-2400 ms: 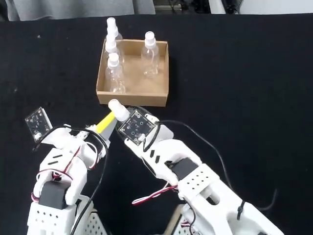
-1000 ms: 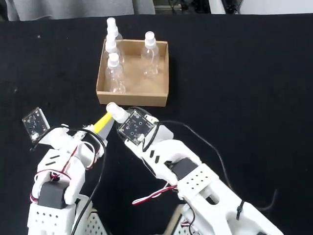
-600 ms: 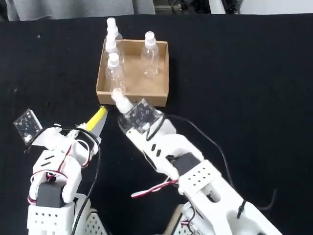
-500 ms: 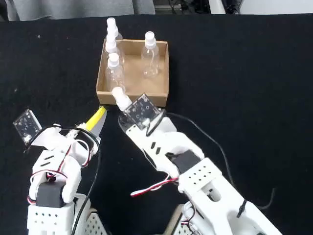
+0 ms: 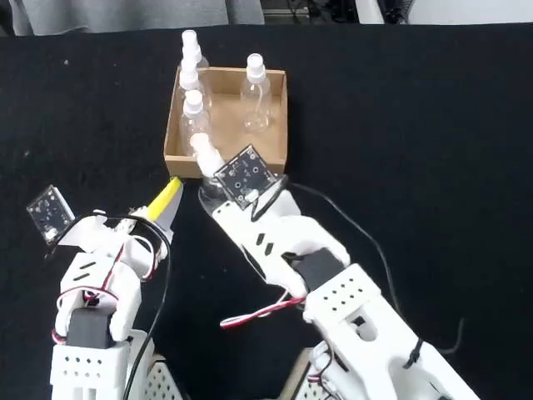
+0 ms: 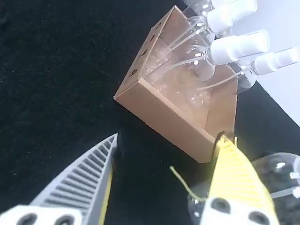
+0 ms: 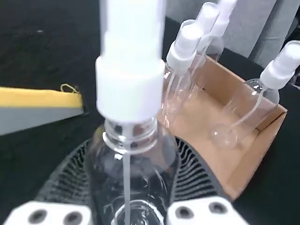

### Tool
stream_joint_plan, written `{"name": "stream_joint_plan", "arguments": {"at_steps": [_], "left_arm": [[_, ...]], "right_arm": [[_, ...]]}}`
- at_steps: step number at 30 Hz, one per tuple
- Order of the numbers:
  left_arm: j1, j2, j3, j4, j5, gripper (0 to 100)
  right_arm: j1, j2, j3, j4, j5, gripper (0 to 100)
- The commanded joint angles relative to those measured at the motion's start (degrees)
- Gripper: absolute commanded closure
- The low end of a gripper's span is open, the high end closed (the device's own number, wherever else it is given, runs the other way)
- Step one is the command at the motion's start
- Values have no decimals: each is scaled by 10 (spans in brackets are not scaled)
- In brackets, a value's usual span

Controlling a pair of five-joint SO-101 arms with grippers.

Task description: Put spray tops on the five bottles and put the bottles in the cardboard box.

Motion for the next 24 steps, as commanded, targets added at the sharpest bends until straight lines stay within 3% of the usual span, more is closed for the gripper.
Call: {"name": "stream_joint_plan", "arguments": {"at_steps": [1,11,16,24], "left_arm": [[-5,-5,-9,-14,0,690],[-5,-5,-9,-15,0,690],[-5,-5,-10,-15,0,690],[-5,-5,-11,-13,0,690]], "right_arm": [[42,-20,-78,41,-6,986],[71,-18,-125,44,-6,986],[105,-10,-124,-36,-48,986],[130,119,-127,-188,-79,984]]}}
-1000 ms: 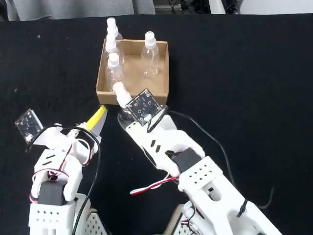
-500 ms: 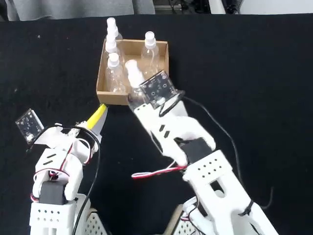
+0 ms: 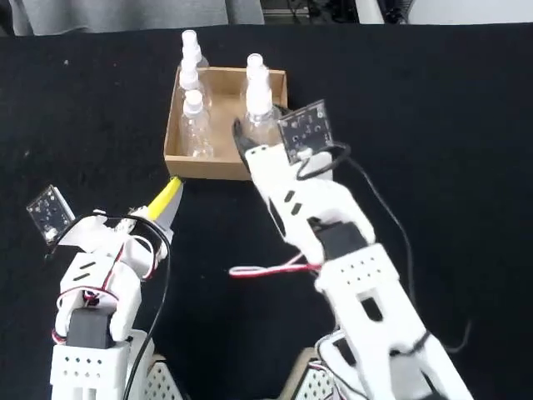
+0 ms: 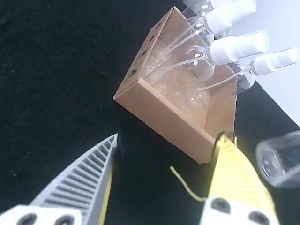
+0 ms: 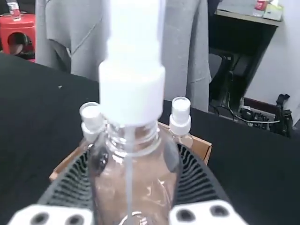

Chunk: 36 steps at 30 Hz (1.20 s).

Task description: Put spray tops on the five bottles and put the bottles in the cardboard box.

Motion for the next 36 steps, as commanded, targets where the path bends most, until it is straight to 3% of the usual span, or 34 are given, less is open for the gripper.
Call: {"name": "stream_joint_plan", "arguments": {"at_steps": [1,18,33,36], "left_arm": [[-5,-5,-11,-12,-1,690],[-5,-5,-12,-11,-3,690],[-5,-5,-10,-14,-3,690],[-5,-5,-10,-14,-3,690]], "right_arm": [[14,62,-45,-96,-28,983],[27,261,-50,-340,-47,982],[48,422,-144,-353,-49,982],[48,460,-152,-394,-49,986]]}}
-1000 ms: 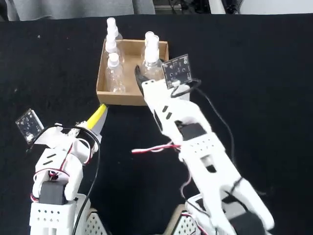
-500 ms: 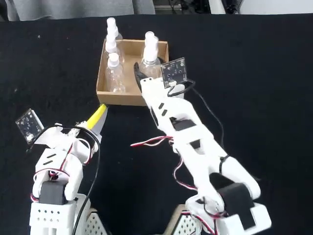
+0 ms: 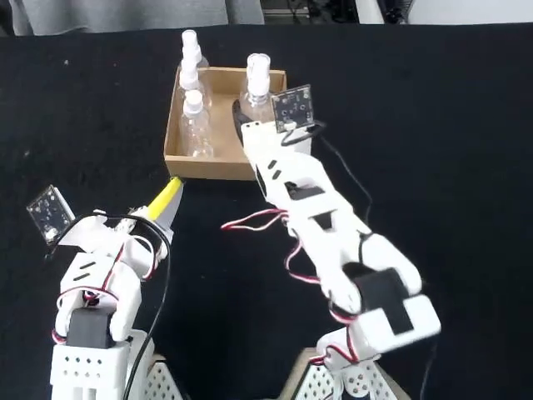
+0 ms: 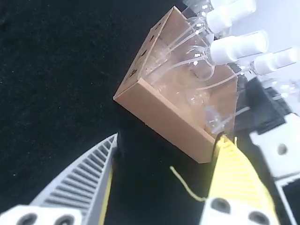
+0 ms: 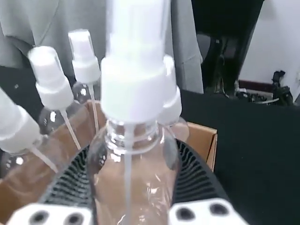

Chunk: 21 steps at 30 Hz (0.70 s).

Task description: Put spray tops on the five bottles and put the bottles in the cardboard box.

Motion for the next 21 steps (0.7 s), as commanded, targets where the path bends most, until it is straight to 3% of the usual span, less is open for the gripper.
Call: {"name": "stream_joint_plan", "arguments": {"at_steps": [1,7,21], "left_arm": [[-5,-5,-10,-14,-3,690],[-6,-5,-11,-14,-3,690],[-6,-5,-10,-11,-3,690]], "right_arm": [[13,20,-37,-71,-1,986],[13,65,-22,-144,1,986],[35,151,-50,-145,2,985]]}}
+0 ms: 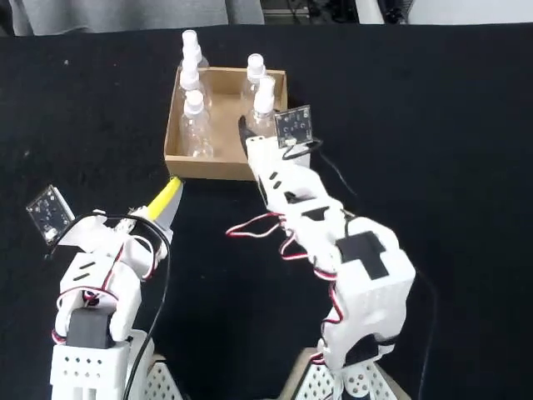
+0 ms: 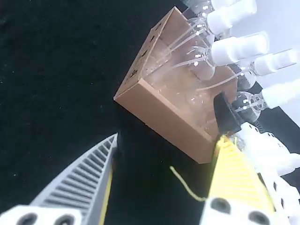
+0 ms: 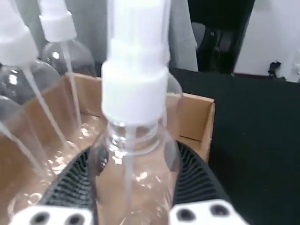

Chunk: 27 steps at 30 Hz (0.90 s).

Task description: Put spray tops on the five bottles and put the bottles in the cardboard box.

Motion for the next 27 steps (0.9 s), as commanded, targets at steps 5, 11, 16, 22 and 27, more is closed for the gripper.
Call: {"name": "stream_joint_plan", "arguments": {"at_steps": [5,11,16,22,27], "left_arm": [[-5,-5,-10,-11,-3,690],[-5,-5,-10,-11,-3,690],[-5,-5,-10,-11,-3,690],[-5,-5,-9,-11,-2,690],[-5,-5,-9,-11,-1,690]], "right_arm": [[18,0,-30,-18,2,983],[15,7,-32,-18,2,982],[14,7,-30,-17,3,982],[14,8,-29,-17,45,982],[14,8,-29,-17,46,982]]}}
